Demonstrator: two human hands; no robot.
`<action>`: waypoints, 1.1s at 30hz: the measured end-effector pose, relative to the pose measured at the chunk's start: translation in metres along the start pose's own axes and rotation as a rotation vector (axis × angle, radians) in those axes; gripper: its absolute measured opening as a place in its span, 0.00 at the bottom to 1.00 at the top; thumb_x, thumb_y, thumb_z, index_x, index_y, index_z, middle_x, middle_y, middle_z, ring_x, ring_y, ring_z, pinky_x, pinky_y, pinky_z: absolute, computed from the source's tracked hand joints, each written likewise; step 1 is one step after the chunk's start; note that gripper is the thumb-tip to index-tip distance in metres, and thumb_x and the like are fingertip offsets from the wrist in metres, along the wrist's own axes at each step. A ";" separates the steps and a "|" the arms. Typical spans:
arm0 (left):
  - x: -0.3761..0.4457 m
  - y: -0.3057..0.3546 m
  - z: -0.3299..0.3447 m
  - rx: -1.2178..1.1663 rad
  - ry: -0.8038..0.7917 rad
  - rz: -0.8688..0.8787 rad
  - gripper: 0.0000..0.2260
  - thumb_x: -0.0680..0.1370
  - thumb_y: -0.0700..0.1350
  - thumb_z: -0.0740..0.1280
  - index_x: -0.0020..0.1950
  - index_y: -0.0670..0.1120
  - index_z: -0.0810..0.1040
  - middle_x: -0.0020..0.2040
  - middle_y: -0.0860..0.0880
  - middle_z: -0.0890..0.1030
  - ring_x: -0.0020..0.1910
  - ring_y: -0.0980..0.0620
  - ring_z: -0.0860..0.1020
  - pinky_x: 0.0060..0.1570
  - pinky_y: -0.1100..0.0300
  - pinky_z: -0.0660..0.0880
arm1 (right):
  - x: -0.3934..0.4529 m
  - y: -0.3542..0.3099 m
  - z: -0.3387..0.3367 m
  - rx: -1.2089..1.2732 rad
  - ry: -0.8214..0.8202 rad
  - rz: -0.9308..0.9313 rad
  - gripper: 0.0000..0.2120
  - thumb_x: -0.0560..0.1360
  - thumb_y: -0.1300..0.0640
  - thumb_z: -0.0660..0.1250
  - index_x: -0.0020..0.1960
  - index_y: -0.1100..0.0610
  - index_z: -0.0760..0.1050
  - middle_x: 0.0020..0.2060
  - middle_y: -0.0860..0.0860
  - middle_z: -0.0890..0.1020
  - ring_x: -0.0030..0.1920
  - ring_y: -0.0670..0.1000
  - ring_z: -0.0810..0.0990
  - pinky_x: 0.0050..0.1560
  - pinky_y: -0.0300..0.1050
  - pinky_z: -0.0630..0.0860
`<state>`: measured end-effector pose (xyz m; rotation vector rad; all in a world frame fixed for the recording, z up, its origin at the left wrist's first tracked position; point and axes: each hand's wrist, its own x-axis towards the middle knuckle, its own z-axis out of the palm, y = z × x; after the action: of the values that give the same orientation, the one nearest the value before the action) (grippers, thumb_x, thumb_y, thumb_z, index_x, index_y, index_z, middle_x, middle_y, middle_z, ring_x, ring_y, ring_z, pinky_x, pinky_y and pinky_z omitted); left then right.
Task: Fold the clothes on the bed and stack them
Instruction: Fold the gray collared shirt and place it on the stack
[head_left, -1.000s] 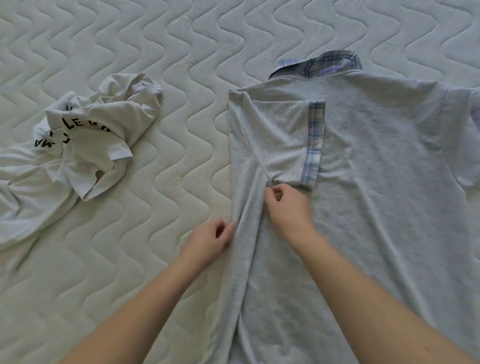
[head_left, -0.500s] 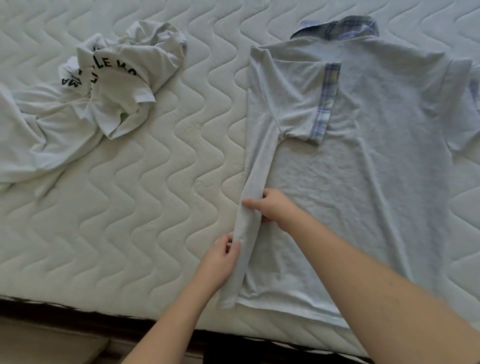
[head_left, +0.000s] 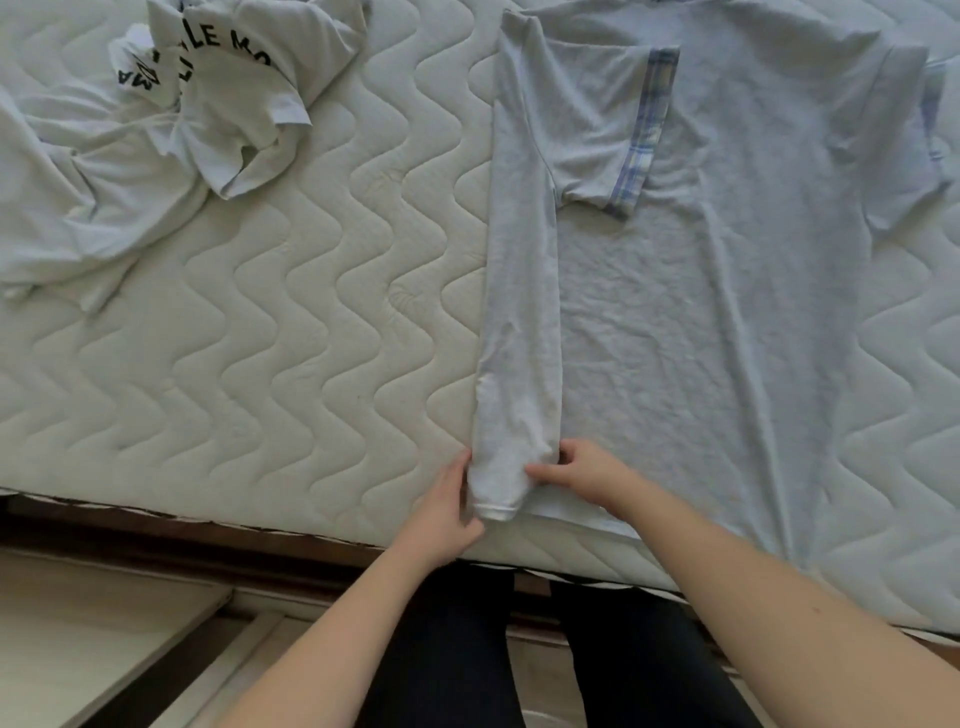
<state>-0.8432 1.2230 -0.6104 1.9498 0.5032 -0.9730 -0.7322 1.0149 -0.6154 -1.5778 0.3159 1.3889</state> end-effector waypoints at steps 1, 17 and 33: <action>-0.001 -0.002 0.003 0.080 -0.042 0.000 0.47 0.67 0.50 0.70 0.80 0.53 0.47 0.72 0.52 0.63 0.68 0.54 0.68 0.67 0.60 0.67 | -0.003 0.006 0.005 -0.045 -0.038 0.011 0.11 0.72 0.53 0.76 0.53 0.50 0.81 0.49 0.46 0.85 0.51 0.44 0.83 0.56 0.39 0.77; -0.009 -0.001 0.035 0.160 0.325 -0.139 0.27 0.81 0.46 0.59 0.78 0.56 0.54 0.49 0.51 0.78 0.42 0.50 0.76 0.43 0.56 0.73 | -0.025 0.037 0.035 -0.134 0.183 0.154 0.12 0.78 0.46 0.65 0.51 0.55 0.79 0.41 0.52 0.85 0.33 0.47 0.83 0.32 0.42 0.78; -0.004 0.011 0.052 0.085 0.416 -0.168 0.31 0.73 0.57 0.69 0.72 0.54 0.59 0.65 0.51 0.75 0.55 0.47 0.78 0.46 0.50 0.76 | -0.037 0.035 0.039 0.478 0.015 0.017 0.08 0.78 0.55 0.68 0.50 0.58 0.83 0.50 0.53 0.86 0.50 0.49 0.83 0.57 0.45 0.78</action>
<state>-0.8612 1.1737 -0.6177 2.2250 0.8846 -0.6949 -0.7931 1.0137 -0.5958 -1.1912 0.6215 1.2028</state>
